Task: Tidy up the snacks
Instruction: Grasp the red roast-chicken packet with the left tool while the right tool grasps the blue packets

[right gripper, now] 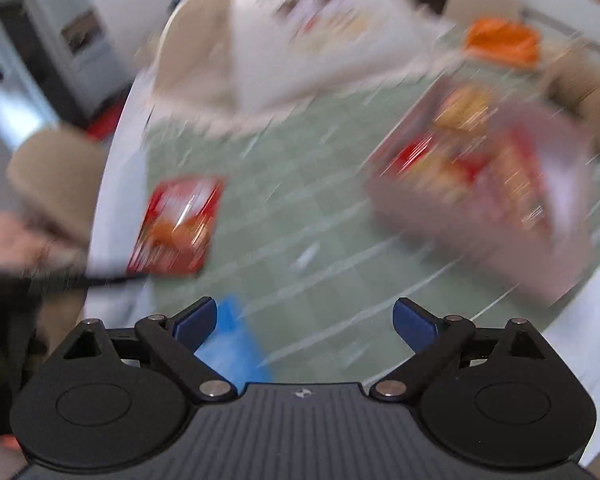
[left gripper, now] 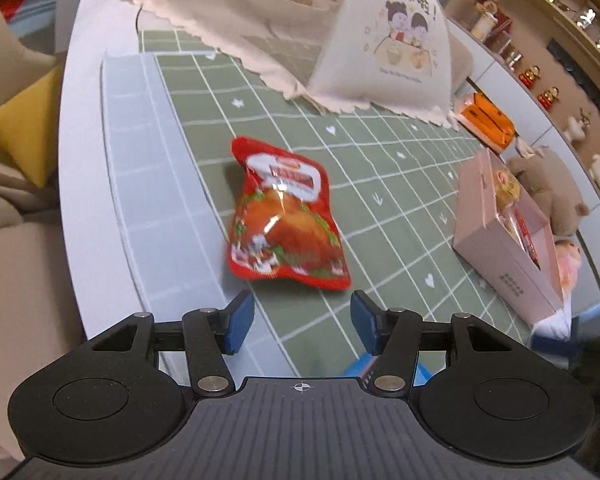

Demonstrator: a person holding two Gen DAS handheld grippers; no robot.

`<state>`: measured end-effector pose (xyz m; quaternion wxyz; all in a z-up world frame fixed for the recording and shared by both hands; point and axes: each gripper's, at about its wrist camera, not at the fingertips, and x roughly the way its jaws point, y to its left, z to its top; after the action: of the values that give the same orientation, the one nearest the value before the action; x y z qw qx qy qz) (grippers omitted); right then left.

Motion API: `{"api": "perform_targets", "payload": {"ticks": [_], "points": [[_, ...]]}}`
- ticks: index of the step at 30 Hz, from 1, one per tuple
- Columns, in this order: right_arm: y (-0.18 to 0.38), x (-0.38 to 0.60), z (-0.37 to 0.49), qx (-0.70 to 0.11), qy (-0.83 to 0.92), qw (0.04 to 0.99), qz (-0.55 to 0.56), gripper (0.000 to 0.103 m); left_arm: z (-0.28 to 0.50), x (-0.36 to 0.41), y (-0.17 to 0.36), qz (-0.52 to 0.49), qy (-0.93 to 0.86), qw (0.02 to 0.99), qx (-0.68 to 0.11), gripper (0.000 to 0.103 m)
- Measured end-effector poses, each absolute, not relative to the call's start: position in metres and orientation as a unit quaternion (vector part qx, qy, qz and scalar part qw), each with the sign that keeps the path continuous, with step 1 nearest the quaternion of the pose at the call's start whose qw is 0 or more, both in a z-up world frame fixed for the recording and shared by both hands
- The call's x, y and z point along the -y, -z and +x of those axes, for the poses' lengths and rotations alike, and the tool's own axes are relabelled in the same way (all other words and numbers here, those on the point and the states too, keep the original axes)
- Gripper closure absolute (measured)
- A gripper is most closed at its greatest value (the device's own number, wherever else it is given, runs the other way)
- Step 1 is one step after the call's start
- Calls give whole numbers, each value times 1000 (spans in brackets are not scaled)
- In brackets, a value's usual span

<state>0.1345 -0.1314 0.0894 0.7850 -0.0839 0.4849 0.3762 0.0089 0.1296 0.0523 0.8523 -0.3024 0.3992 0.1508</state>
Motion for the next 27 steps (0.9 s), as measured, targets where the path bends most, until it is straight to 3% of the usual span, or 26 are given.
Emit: {"api": "perform_targets", "payload": {"ticks": [6, 9, 15, 20, 27], "points": [[-59, 86, 67, -501, -442, 724, -171, 7, 5, -115, -51, -262, -86, 849, -450, 46], [-49, 86, 53, -513, -443, 707, -202, 8, -5, -108, -38, -282, -54, 833, -473, 60], [-36, 109, 70, -527, -361, 735, -228, 8, -3, -89, -23, -321, -5, 814, -484, 64], [-49, 129, 94, -546, -319, 761, -147, 8, 7, -99, -36, -336, 0, 832, -441, 64], [-51, 87, 95, -541, -320, 772, -94, 8, 19, -183, -57, -347, -169, 856, -344, 64]]}}
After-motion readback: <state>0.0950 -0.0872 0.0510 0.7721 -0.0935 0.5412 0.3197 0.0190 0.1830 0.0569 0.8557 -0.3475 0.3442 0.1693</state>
